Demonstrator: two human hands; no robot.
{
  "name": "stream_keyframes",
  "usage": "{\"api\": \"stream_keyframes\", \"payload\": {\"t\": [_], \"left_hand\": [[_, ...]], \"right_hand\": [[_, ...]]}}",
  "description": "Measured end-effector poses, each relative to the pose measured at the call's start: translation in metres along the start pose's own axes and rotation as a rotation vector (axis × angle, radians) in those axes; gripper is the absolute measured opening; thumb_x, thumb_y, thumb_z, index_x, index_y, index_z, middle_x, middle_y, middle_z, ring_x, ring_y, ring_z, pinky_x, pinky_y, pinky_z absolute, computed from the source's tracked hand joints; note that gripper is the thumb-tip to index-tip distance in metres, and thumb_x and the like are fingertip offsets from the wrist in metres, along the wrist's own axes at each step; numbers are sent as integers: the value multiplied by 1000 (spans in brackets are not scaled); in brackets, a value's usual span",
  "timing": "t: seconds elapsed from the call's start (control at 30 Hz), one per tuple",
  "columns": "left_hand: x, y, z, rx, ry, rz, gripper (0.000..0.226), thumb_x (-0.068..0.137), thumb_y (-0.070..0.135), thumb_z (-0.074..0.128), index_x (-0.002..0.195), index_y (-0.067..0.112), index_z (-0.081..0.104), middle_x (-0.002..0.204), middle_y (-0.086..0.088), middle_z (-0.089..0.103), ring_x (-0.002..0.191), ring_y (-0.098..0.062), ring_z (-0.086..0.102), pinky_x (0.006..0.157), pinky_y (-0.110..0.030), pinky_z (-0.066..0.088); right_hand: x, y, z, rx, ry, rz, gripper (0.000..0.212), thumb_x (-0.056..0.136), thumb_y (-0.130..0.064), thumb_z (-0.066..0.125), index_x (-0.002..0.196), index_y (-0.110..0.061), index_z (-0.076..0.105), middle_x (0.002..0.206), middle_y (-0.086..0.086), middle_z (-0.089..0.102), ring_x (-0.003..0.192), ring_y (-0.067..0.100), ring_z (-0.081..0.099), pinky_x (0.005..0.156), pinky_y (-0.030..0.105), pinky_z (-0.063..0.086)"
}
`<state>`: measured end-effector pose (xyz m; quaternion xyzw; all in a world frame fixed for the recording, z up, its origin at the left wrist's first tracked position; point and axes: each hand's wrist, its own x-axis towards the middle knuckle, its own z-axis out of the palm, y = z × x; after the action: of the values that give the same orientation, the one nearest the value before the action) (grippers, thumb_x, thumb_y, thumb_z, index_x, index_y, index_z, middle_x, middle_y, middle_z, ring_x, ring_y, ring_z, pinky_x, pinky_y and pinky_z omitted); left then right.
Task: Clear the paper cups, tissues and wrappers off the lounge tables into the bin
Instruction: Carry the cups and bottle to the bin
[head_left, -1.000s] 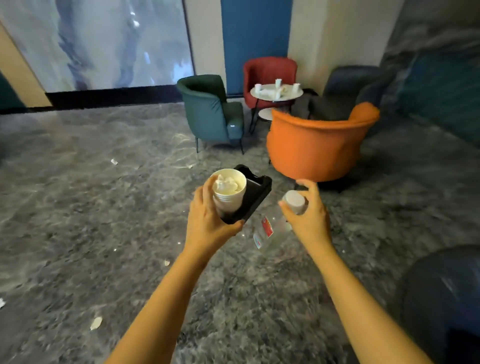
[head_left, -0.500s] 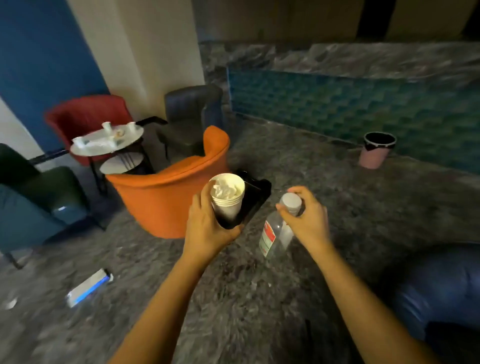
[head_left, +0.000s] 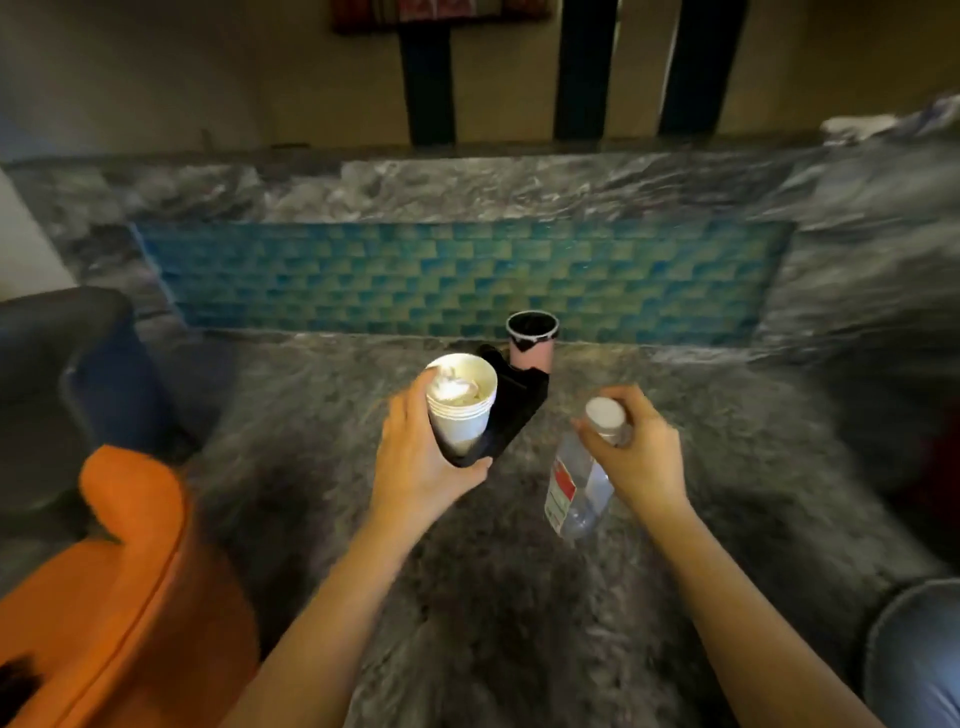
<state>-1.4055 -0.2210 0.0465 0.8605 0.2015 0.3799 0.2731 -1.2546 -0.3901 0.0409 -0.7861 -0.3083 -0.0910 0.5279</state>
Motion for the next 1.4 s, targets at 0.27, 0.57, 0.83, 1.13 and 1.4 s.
{"api": "stream_keyframes", "payload": {"t": [0.27,0.57,0.83,1.13,1.4], "left_hand": [[221,-88,115,-141,-146,114,102,52,24,88,137,14,32,132,-8,41,121,-22,40,98,-24,30],[443,-183,293,-184,-173,97,98,57,24,86,137,19,29,134,-6,36,122,-20,37,94,-25,30],[642,-264,395,-132,-144,-1,97,57,25,87,136,7,34,131,-12,42,120,-28,44,93,-40,43],[859,-393,567,-171,-174,-114,90,58,45,80,134,22,37,124,-2,51,115,-19,52,90,-41,48],[1004,-473,694,-52,-280,-118,96,55,32,86,132,28,28,128,-3,40,118,-24,43,94,-38,42]], "right_hand": [[182,55,69,-70,161,138,28,76,-25,75,93,-20,54,86,-6,63,80,14,61,68,30,51],[434,193,163,-88,172,185,30,75,-28,76,92,-22,52,86,-8,62,79,12,59,66,27,49],[676,274,244,-130,74,148,30,76,-24,75,96,-16,54,86,-3,62,79,17,58,66,34,50],[912,413,370,-134,64,167,33,73,-27,77,93,-19,53,83,-6,59,74,14,56,60,24,42],[1070,508,448,-145,74,247,33,73,-20,77,93,-21,51,81,-10,56,70,10,54,52,9,34]]}}
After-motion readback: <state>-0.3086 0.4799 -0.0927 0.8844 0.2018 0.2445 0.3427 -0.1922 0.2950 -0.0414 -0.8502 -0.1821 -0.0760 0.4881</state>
